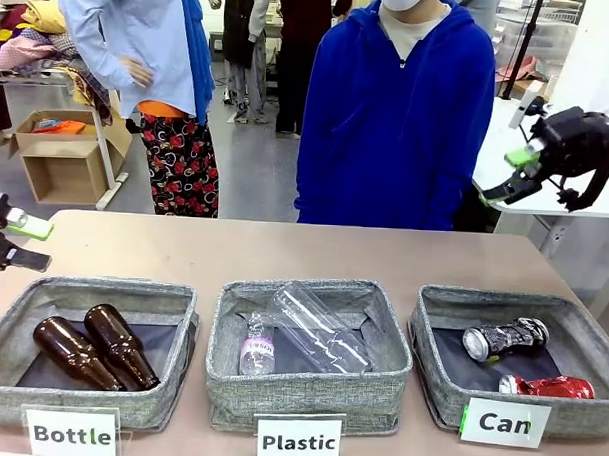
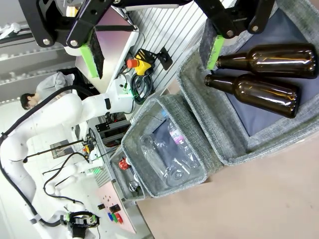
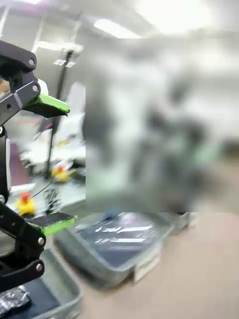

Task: Sort the can waste into the basket.
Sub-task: Pick up the can waste from the table and place it in the right Fabric basket.

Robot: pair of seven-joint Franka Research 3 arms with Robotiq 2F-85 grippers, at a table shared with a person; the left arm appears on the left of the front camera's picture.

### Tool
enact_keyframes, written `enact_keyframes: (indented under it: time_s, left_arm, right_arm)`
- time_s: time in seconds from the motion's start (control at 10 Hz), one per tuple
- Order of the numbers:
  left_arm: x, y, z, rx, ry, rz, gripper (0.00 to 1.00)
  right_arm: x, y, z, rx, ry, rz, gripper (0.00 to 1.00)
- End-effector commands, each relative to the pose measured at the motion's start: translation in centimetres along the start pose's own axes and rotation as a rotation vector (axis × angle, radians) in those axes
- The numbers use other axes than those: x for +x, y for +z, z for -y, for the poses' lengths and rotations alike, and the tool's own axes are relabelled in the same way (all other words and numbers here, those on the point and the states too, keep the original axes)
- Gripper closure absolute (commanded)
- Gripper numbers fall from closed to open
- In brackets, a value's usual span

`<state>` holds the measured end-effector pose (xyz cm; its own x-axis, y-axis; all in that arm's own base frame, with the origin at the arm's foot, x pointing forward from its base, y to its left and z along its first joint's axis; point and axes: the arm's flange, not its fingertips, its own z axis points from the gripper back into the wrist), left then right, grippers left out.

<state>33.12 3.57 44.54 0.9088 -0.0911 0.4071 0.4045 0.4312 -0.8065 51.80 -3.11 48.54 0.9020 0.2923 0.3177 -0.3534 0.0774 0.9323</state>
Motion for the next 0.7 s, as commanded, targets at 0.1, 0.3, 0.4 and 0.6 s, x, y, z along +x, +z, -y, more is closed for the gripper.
enact_keyframes:
  time_s: [0.1,0.3,0.4,0.6]
  left_arm:
    - [-0.1,0.2,0.1,-0.001,0.006,-0.006,0.0]
    - [-0.1,0.2,0.1,-0.001,0.006,-0.006,0.0]
    - [-0.1,0.2,0.1,-0.001,0.006,-0.006,0.0]
    - [-0.1,0.2,0.1,-0.001,0.006,-0.006,0.0]
  right_arm:
    - [0.2,0.6,0.1,0.168,-0.095,0.345,0.0]
    - [0.0,2.0,0.7,0.138,-0.097,0.24,0.0]
    - [0.0,2.0,0.7,0.138,-0.097,0.24,0.0]
    - [0.0,2.0,0.7,0.138,-0.097,0.24,0.0]
